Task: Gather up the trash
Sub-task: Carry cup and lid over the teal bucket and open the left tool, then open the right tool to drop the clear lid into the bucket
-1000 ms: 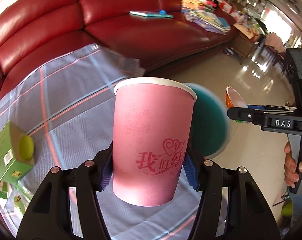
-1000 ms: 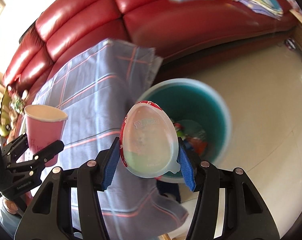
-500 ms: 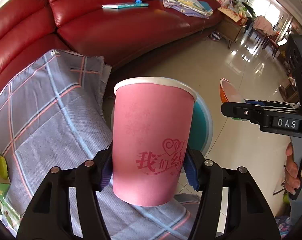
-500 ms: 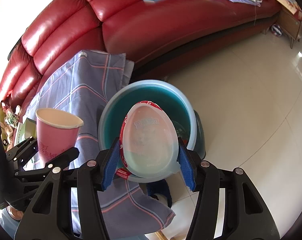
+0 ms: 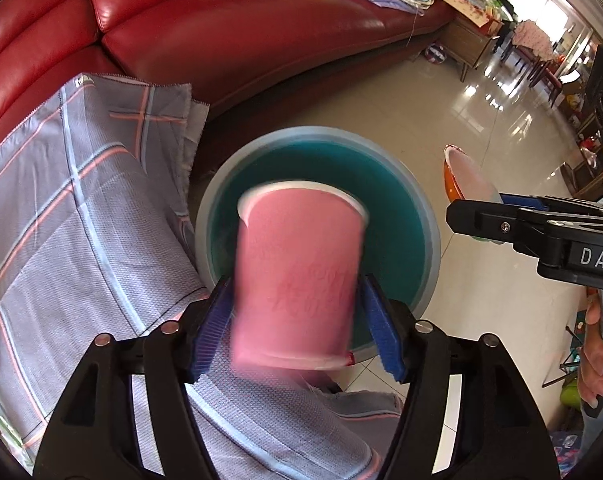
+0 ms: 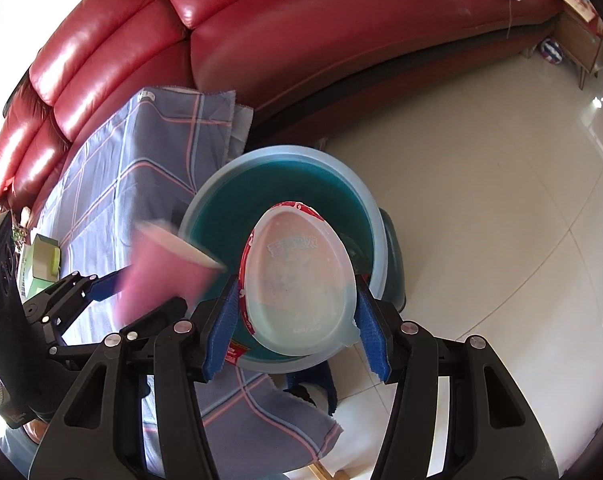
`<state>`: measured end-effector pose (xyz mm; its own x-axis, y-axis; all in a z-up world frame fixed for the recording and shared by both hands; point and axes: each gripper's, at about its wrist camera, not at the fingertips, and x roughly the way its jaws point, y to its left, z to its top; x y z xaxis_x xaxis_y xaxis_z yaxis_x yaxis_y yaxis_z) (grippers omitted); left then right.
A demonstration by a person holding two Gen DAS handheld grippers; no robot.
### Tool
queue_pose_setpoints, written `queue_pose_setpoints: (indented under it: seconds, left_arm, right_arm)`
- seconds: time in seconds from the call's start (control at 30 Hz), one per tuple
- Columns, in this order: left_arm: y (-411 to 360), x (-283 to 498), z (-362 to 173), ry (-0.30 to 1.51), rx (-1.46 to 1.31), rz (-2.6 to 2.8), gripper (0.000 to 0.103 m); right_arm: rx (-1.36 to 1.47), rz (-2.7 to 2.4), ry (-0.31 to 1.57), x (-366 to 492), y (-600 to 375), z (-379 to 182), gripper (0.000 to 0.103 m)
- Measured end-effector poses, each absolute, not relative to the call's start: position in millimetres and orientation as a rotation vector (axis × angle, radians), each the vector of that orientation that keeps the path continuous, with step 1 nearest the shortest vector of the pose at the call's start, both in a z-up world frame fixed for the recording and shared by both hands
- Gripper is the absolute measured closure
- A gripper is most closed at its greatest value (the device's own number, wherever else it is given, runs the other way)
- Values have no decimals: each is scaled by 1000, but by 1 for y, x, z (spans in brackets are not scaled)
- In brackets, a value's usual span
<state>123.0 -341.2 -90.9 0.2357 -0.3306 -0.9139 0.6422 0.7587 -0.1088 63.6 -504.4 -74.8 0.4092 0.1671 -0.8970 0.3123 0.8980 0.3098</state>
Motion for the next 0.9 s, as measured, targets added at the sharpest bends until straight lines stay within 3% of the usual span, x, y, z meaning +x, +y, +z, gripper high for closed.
queue_pose_setpoints:
  seconds: [0.27, 0.4, 0.8, 0.9]
  left_arm:
    - [-330, 122, -91, 1146, 309, -643, 15]
    - [-319, 120, -85, 1137, 286, -630, 9]
    - [-301, 122, -72, 1112, 240, -624, 7]
    - [-297, 123, -68, 1104, 229, -625, 7]
  right_arm:
    - [473, -95, 1180, 70, -502, -82, 47]
    - [465, -90, 1188, 73, -498, -83, 47]
    - [451, -65, 1207, 98, -485, -84, 46]
    - [460, -72, 1211, 107, -486, -84, 38]
